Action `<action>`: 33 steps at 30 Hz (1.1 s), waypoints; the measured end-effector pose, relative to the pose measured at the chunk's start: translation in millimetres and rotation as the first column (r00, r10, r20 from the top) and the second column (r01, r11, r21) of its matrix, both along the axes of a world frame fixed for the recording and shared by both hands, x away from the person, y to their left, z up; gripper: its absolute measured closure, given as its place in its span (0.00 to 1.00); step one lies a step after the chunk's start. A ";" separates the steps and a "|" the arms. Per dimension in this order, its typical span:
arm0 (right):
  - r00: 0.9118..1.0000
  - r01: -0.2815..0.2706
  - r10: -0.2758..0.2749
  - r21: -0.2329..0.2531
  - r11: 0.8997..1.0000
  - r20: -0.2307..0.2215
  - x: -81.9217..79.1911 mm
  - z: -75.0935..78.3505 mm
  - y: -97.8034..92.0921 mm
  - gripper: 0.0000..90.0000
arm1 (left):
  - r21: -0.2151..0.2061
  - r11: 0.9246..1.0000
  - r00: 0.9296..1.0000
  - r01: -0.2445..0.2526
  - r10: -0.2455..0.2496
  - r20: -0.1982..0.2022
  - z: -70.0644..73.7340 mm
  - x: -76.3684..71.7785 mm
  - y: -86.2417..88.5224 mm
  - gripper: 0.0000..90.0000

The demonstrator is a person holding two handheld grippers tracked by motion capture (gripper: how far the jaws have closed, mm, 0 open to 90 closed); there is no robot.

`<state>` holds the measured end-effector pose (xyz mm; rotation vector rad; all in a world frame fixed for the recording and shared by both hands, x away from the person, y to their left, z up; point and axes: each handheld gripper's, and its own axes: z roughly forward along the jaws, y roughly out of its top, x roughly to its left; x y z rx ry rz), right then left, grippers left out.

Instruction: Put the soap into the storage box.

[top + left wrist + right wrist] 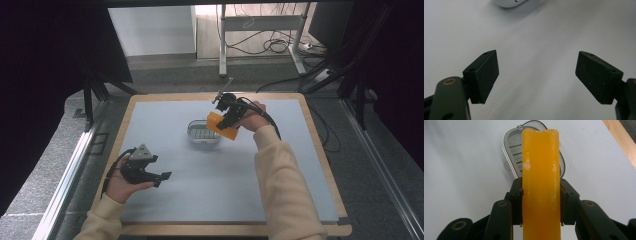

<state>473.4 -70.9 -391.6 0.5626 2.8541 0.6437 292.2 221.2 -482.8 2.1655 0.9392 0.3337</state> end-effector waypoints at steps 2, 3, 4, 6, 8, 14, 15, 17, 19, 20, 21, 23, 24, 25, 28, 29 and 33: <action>1.000 0.006 -0.006 -0.001 1.000 -0.004 1.2 -0.2 1.9 0.69 | 0.001 1.000 1.000 -0.001 0.001 0.000 0.0 0.1 0.2 0.21; 1.000 0.002 -0.002 0.001 1.000 -0.006 1.9 -0.2 2.9 0.69 | 0.001 1.000 1.000 -0.001 0.001 0.000 0.0 0.1 0.2 0.21; 1.000 -0.004 0.004 -0.001 1.000 -0.008 2.7 -0.2 4.1 0.69 | 0.001 1.000 1.000 -0.001 0.001 -0.001 -0.1 0.1 0.0 0.21; 1.000 -0.009 0.009 -0.001 1.000 -0.006 3.4 -0.5 5.8 0.69 | 0.002 1.000 1.000 0.000 0.000 -0.001 0.1 -0.1 -0.2 0.21; 1.000 -0.008 0.008 -0.008 1.000 -0.004 5.8 -0.6 9.7 0.69 | 0.004 1.000 1.000 0.003 -0.003 0.000 0.1 -0.2 -0.4 0.21; 1.000 -0.023 0.023 -0.018 1.000 -0.008 12.5 -2.6 14.7 0.69 | 0.001 1.000 1.000 0.002 -0.002 0.000 0.2 0.0 0.0 0.21; 1.000 -0.023 0.023 -0.018 1.000 -0.008 12.5 -2.6 14.7 0.69 | 0.001 1.000 1.000 0.002 -0.002 0.000 0.2 0.0 0.0 0.21; 1.000 -0.025 0.025 -0.016 1.000 -0.012 13.6 -3.5 16.6 0.69 | 0.001 1.000 1.000 0.002 -0.002 0.000 0.3 0.0 0.0 0.21; 0.999 -0.039 0.039 -0.016 0.999 -0.015 15.1 -5.4 19.8 0.69 | 0.001 1.000 1.000 0.001 -0.001 0.001 0.1 0.5 0.3 0.21; 0.999 -0.039 0.039 -0.016 0.999 -0.015 15.1 -5.4 19.8 0.69 | 0.001 1.000 1.000 0.001 -0.001 0.001 0.1 0.5 0.3 0.21; 0.999 -0.045 0.045 -0.020 0.999 -0.013 15.7 -5.8 20.8 0.69 | 0.003 1.000 1.000 -0.002 0.002 -0.001 0.0 0.6 0.2 0.21; 0.999 -0.047 0.047 -0.020 0.999 -0.014 16.4 -6.4 23.5 0.69 | 0.005 1.000 1.000 0.002 -0.002 -0.002 -0.7 1.0 -0.4 0.21; 0.998 -0.056 0.055 -0.024 0.998 -0.012 17.3 -6.7 24.5 0.69 | 0.007 1.000 1.000 0.003 -0.003 -0.004 -0.9 0.9 -1.1 0.21; 0.998 -0.059 0.059 -0.027 0.998 -0.013 18.1 -6.7 25.8 0.69 | 0.009 1.000 1.000 0.004 -0.004 -0.004 -0.9 0.8 -1.3 0.21; 0.997 -0.073 0.073 -0.023 0.997 -0.018 20.3 -7.2 29.5 0.69 | 0.006 1.000 1.000 0.005 -0.005 -0.003 -1.0 1.1 -0.9 0.21; 0.997 -0.079 0.079 -0.023 0.997 -0.017 20.8 -7.4 30.4 0.69 | 0.006 1.000 1.000 0.005 -0.005 -0.003 -1.0 1.1 -0.9 0.21; 0.995 -0.093 0.093 -0.026 0.995 -0.025 21.6 -7.8 35.1 0.69 | 0.001 1.000 1.000 0.005 -0.005 -0.004 -1.4 1.4 -0.4 0.21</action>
